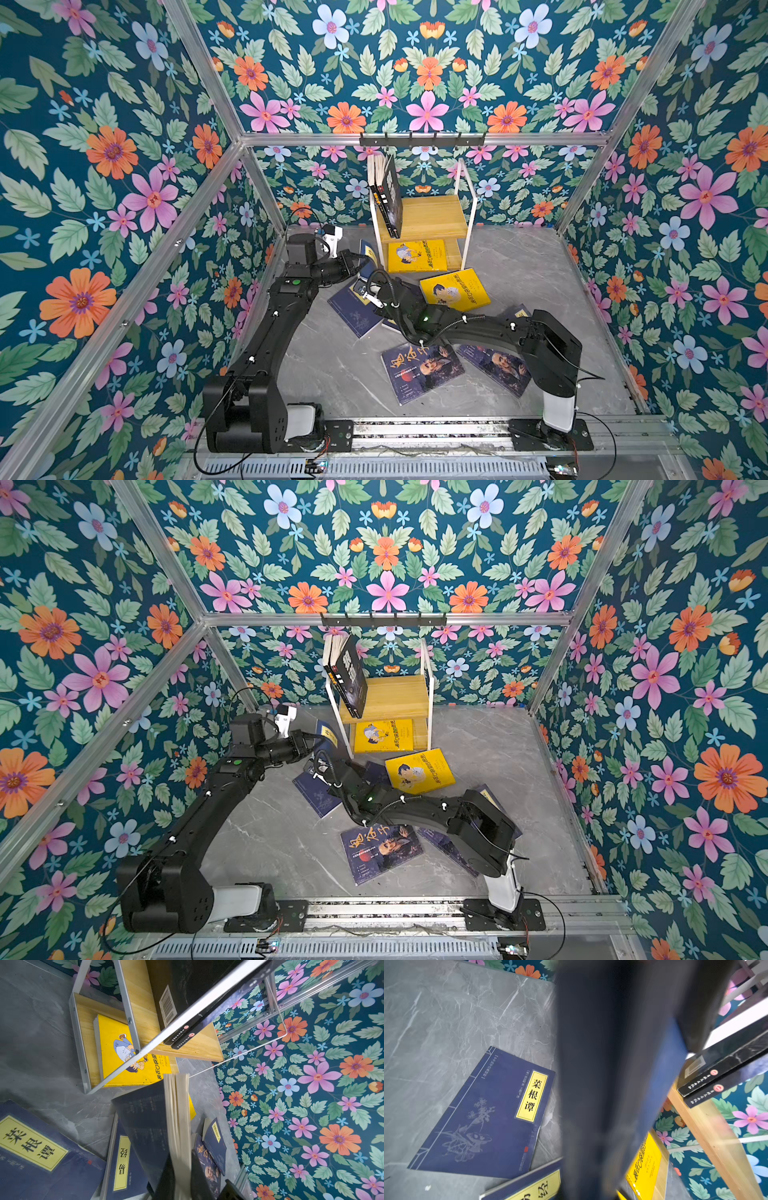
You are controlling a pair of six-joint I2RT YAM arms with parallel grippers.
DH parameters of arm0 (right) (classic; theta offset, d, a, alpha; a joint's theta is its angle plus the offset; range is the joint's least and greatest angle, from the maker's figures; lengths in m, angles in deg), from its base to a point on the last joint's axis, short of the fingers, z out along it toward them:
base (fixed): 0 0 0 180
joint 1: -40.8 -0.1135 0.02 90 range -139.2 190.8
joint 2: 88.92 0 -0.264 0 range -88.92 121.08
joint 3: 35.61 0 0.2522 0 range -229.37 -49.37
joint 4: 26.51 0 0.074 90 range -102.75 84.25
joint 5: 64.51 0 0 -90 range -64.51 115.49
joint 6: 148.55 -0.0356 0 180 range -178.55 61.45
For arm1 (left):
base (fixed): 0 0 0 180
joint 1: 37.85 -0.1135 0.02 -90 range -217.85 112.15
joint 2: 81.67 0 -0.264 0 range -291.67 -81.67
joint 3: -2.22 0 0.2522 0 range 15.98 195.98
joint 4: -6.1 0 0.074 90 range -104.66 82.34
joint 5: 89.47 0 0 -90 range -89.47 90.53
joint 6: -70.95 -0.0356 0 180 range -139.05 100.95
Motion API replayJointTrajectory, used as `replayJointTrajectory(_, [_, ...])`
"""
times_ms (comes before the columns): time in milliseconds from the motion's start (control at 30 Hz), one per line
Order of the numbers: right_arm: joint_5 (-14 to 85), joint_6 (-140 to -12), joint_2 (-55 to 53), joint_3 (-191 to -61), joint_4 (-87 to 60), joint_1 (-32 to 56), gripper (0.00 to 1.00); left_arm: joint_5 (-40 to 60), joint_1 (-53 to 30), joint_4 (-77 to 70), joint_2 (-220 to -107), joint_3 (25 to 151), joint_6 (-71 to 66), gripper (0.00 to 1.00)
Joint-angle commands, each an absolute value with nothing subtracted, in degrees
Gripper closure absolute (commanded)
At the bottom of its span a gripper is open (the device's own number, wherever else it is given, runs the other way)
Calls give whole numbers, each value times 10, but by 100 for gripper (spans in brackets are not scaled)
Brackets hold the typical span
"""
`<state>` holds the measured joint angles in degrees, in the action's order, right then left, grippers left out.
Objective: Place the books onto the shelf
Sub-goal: 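Carry the upright blue book with the right gripper onto the wooden shelf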
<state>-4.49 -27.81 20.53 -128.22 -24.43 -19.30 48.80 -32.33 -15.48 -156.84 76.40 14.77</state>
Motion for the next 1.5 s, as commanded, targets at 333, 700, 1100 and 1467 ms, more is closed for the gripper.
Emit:
replayJointTrajectory(333, [-34,-340,77,-1134,-295,-186,100,450,-399,-204,-1549,794,12,31])
replayJointTrajectory(700, [39,-431,-39,-1086,-311,-149,100,367,-420,-255,-1544,771,-103,0])
replayJointTrajectory(1100, [71,-512,-64,-1171,-298,-61,100,346,-424,-228,-1530,738,-110,0])
replayJointTrajectory(1467, [26,-599,98,-1367,-278,24,100,355,-424,-223,-1522,736,-89,0])
